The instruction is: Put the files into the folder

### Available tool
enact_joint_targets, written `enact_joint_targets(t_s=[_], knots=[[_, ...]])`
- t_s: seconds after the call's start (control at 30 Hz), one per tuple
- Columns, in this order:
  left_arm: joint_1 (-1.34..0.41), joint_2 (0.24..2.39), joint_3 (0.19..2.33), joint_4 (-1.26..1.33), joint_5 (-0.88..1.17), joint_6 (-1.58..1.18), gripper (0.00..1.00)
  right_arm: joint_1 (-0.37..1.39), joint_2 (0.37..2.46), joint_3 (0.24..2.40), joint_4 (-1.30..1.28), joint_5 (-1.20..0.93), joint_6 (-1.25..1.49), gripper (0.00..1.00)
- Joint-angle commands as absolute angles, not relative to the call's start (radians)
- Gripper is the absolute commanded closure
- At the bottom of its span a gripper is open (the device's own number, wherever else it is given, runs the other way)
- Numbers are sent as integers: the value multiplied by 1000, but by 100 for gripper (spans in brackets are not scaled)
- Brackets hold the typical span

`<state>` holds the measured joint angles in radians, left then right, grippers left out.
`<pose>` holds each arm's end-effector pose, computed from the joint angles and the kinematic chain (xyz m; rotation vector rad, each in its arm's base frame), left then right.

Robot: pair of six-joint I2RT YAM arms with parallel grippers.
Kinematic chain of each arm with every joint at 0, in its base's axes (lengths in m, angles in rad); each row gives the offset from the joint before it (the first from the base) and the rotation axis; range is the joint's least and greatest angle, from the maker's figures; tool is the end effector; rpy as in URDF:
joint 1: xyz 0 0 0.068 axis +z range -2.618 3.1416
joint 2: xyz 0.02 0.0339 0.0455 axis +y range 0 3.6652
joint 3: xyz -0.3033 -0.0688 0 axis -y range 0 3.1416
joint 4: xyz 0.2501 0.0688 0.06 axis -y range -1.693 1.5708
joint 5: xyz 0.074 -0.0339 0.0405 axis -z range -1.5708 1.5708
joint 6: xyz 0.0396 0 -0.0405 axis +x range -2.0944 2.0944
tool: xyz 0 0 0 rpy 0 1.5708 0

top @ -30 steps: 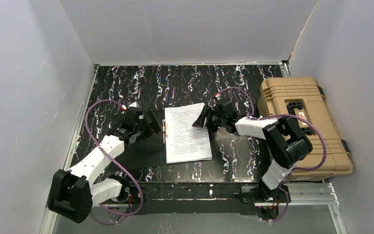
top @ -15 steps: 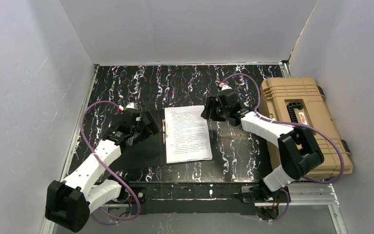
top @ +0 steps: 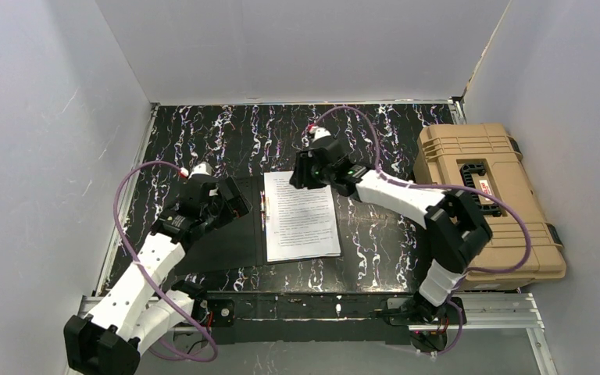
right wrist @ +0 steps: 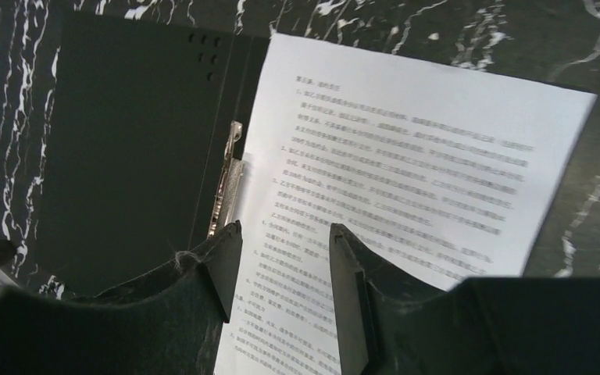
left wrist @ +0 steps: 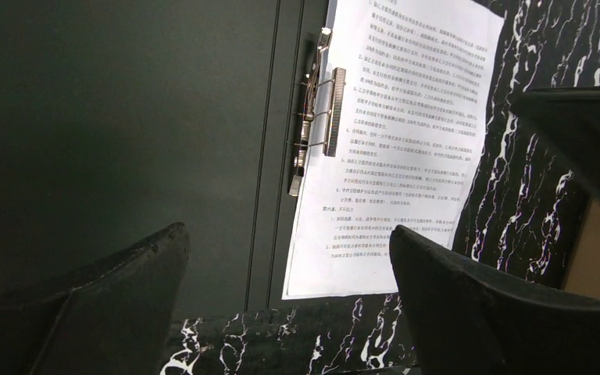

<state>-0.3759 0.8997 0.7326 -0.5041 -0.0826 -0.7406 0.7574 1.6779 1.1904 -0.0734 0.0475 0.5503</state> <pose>0.1657 -0.0619 0.2980 -0.4600 2.2426 -0.5051 0.2902 0.2718 0.2905 -0.2002 2.2081 0.7036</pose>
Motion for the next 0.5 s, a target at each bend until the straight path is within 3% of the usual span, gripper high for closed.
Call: enact_joint_targets(t_s=[0.0,0.47], knots=[[-376,838,789,-597,-133,-701,2,821,1768,1284,-72,55,553,47],[-376,737,854,-695,-136,-629,2,931,2005,1467,-94,70,571,50]])
